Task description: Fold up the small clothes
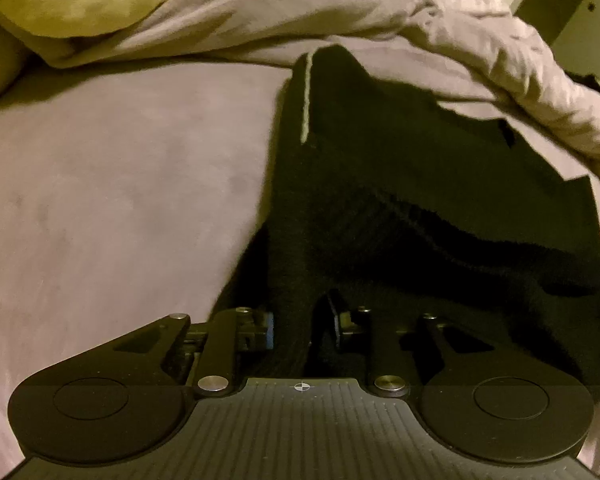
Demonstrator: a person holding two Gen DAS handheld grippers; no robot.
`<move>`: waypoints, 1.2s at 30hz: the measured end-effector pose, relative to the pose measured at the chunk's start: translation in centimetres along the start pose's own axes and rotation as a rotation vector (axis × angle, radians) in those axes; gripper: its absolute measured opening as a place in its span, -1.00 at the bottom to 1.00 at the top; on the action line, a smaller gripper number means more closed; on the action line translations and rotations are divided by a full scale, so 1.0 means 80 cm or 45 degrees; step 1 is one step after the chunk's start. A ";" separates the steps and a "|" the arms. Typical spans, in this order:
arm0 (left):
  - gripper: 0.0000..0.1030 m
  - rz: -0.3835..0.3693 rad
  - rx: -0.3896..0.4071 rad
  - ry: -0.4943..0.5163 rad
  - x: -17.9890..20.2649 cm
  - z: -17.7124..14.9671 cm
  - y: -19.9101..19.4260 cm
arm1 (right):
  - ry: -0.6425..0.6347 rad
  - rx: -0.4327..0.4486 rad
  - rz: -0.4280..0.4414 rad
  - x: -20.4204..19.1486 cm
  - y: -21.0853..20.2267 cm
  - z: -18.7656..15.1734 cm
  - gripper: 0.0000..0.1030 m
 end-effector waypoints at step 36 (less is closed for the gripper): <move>-0.80 -0.042 -0.012 0.054 0.027 0.004 0.017 | -0.307 0.000 -0.010 -0.013 0.027 0.020 -0.79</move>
Point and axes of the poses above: each gripper's, at about its wrist camera, not at the fingertips, and y roughly the way its jaws point, x to its right, z to its top, the point moved 8 cm from there along y, roughly the way its jaws point, and after that the axes turned 11 degrees about -y, right-handed, at the moved point
